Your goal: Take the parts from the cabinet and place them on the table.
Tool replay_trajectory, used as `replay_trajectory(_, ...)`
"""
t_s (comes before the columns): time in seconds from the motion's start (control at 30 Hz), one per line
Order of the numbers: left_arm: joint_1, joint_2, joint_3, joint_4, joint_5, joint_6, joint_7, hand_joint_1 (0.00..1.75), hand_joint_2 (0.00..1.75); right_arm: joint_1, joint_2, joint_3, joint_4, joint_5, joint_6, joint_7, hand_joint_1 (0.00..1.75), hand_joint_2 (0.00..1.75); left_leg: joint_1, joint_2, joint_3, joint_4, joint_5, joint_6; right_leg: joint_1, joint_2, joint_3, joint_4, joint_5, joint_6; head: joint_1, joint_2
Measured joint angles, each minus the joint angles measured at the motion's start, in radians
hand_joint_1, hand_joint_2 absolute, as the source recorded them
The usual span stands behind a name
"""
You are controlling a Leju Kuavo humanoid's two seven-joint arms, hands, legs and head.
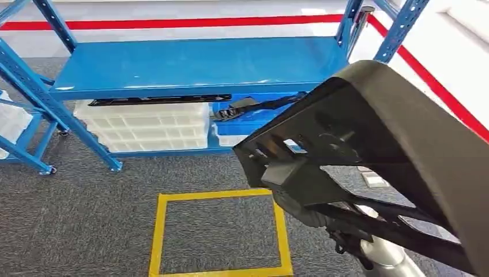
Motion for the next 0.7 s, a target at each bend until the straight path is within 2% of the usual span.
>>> replay_trajectory(0.03,0.0,0.0,0.0,0.0,0.001,0.0,-0.002,0.0,1.75,-0.003,-0.001,0.001,0.0,0.0,0.0,0.001,1.75,1.75,0.0,0.0,-0.015,0.012,0.002,-0.002,0.0,0.0,0.05,-0.07,0.031,0.001,0.0,0.0)
replay_trajectory(0.07,0.0,0.0,0.0,0.0,0.002,0.0,-0.003,0.0,1.75,-0.007,-0.002,0.003,0.0,0.0,0.002,0.003,1.75,1.75,0.0,0.0,-0.027,0.025,0.003,-0.004,0.0,0.0,0.107,-0.156,0.049,-0.002,0.0,0.0)
replay_trajectory(0.1,0.0,0.0,0.0,0.0,0.002,0.0,-0.003,0.0,1.75,-0.013,-0.002,0.005,0.0,0.0,0.002,0.004,1.75,1.75,-0.002,0.0,-0.04,0.037,0.005,-0.008,0.001,0.001,0.15,-0.231,0.021,-0.01,0.0,0.0)
replay_trajectory(0.13,0.0,0.0,0.0,0.0,0.002,0.0,-0.004,0.0,1.75,-0.016,-0.002,0.006,-0.001,0.0,0.003,0.005,1.75,1.75,-0.005,-0.001,-0.046,0.044,0.01,-0.014,0.005,0.002,0.163,-0.254,0.018,-0.013,-0.001,0.0)
replay_trajectory(0.2,0.001,0.0,0.0,0.0,0.002,0.001,-0.005,0.0,1.75,-0.02,-0.003,0.007,0.0,0.0,0.003,0.005,1.75,1.75,-0.004,0.0,-0.053,0.043,0.027,-0.024,0.008,0.002,0.151,-0.252,0.022,-0.016,0.0,0.0)
replay_trajectory(0.23,0.003,0.0,0.0,0.0,0.002,0.001,-0.005,0.0,1.75,-0.021,-0.003,0.008,0.0,0.0,0.003,0.005,1.75,1.75,-0.005,-0.001,-0.058,0.043,0.036,-0.029,0.007,0.001,0.145,-0.253,0.028,-0.025,0.0,0.0)
replay_trajectory(0.27,0.004,0.001,0.0,0.0,0.002,0.002,-0.004,0.0,1.75,-0.023,-0.003,0.011,0.002,0.0,0.003,0.005,1.75,1.75,-0.003,-0.006,-0.068,0.049,0.027,-0.033,-0.005,-0.006,0.133,-0.259,0.041,-0.039,-0.001,0.0)
replay_trajectory(0.3,0.006,0.001,0.0,0.0,0.002,0.002,-0.004,0.0,1.75,-0.025,-0.003,0.013,0.005,0.0,0.005,0.006,1.75,1.75,-0.003,-0.008,-0.076,0.064,-0.017,-0.042,-0.004,-0.007,0.119,-0.258,0.052,-0.046,-0.002,0.0)
replay_trajectory(0.33,0.006,0.0,0.0,0.0,0.002,0.003,-0.004,0.0,1.75,-0.025,-0.003,0.014,0.006,0.0,0.006,0.006,1.75,1.75,0.002,-0.008,-0.087,0.109,-0.074,-0.051,-0.004,-0.007,0.105,-0.258,0.064,-0.05,-0.003,0.0)
replay_trajectory(0.37,0.006,0.0,0.0,0.0,0.002,0.003,-0.004,0.0,1.75,-0.024,-0.003,0.015,0.006,0.0,0.006,0.006,1.75,1.75,0.007,-0.008,-0.102,0.179,-0.133,-0.059,-0.003,-0.009,0.089,-0.257,0.076,-0.051,-0.003,0.0)
replay_trajectory(0.4,0.007,0.001,0.0,0.0,0.002,0.003,-0.004,0.0,1.75,-0.023,-0.003,0.016,0.007,0.0,0.006,0.006,1.75,1.75,0.01,-0.008,-0.115,0.256,-0.177,-0.063,-0.003,-0.012,0.074,-0.256,0.088,-0.051,-0.003,0.0)
replay_trajectory(0.43,0.007,0.0,0.0,0.0,0.002,0.004,-0.004,0.0,1.75,-0.021,-0.003,0.018,0.008,0.0,0.006,0.006,1.75,1.75,0.011,-0.008,-0.119,0.316,-0.192,-0.066,-0.002,-0.014,0.058,-0.255,0.099,-0.05,-0.003,0.0)
replay_trajectory(0.47,0.007,0.0,0.0,0.0,0.002,0.005,-0.004,0.0,1.75,-0.02,-0.003,0.02,0.008,0.0,0.007,0.006,1.75,1.75,0.011,-0.008,-0.106,0.336,-0.174,-0.066,-0.002,-0.016,0.041,-0.252,0.11,-0.049,-0.003,0.0)
replay_trajectory(0.5,0.008,0.0,0.0,0.0,0.002,0.005,-0.004,0.0,1.75,-0.019,-0.003,0.023,0.008,0.0,0.008,0.006,1.75,1.75,0.012,-0.008,-0.078,0.316,-0.136,-0.065,-0.002,-0.016,0.024,-0.248,0.121,-0.047,-0.003,0.0)
replay_trajectory(0.53,0.008,0.0,0.0,0.0,0.002,0.005,-0.006,0.0,1.75,-0.019,-0.003,0.026,0.008,0.0,0.008,0.006,1.75,1.75,0.012,-0.008,-0.033,0.264,-0.096,-0.062,-0.002,-0.016,0.008,-0.245,0.13,-0.046,-0.003,0.0)
replay_trajectory(0.57,0.007,0.0,0.0,0.0,0.003,0.005,-0.008,0.0,1.75,-0.02,-0.003,0.029,0.008,0.001,0.008,0.006,1.75,1.75,0.011,-0.008,0.03,0.178,-0.069,-0.057,-0.002,-0.016,-0.005,-0.243,0.141,-0.043,-0.003,0.0)
replay_trajectory(0.6,0.004,0.001,0.0,0.0,0.003,0.003,-0.01,0.0,1.75,-0.02,-0.004,0.032,0.007,0.001,0.008,0.006,1.75,1.75,0.01,-0.011,0.109,0.072,-0.081,-0.049,-0.002,-0.015,-0.011,-0.243,0.152,-0.04,-0.003,0.0)
replay_trajectory(0.63,0.003,0.001,0.0,0.0,0.003,0.002,-0.013,0.0,1.75,-0.021,-0.004,0.034,0.005,0.001,0.008,0.006,1.75,1.75,0.003,-0.012,0.169,-0.022,-0.098,-0.043,0.002,-0.013,-0.014,-0.24,0.16,-0.033,-0.003,0.0)
replay_trajectory(0.67,0.001,0.001,0.0,0.0,0.003,0.001,-0.013,0.0,1.75,-0.022,-0.004,0.035,0.005,0.001,0.008,0.006,1.75,1.75,0.003,-0.012,0.184,-0.052,-0.114,-0.038,0.001,-0.015,-0.018,-0.243,0.173,-0.027,-0.003,0.0)
replay_trajectory(0.7,0.0,0.0,0.0,0.0,0.003,0.0,-0.013,0.0,1.75,-0.028,-0.004,0.039,0.006,0.0,0.009,0.006,1.75,1.75,-0.001,-0.012,0.176,-0.049,-0.11,-0.035,-0.002,-0.016,-0.021,-0.248,0.187,-0.02,-0.003,0.0)
